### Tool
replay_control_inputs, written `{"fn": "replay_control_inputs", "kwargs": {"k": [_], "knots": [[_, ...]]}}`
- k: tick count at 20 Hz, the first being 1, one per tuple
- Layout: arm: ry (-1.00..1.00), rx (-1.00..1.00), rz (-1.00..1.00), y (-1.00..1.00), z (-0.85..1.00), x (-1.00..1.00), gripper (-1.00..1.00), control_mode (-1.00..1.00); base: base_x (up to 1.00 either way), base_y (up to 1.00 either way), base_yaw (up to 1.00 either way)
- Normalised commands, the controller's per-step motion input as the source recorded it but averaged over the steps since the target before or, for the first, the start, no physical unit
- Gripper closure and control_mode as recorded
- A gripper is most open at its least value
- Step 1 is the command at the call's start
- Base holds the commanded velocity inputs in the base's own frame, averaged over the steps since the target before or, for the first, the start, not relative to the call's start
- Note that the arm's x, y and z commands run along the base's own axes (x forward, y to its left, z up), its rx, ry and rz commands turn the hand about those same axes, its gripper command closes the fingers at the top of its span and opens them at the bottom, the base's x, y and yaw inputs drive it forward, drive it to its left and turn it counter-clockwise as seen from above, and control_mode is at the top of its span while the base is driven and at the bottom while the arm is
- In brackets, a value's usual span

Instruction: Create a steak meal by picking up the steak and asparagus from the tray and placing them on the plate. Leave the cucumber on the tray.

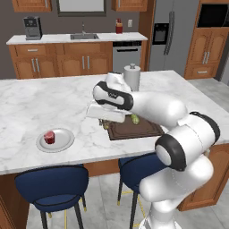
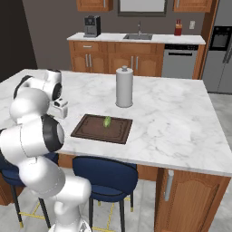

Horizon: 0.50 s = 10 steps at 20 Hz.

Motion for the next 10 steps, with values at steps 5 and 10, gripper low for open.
{"fn": "replay_control_inputs", "kwargs": {"k": [5, 10], "knots": [[0.0, -0.07, -0.03, 0.92, 0.0, 0.0, 1.0, -1.0, 0.0, 0.0, 0.0], [0.0, -0.09, -0.06, 0.59, 0.0, 0.01, 1.0, -1.0, 0.0, 0.0, 0.0]]}}
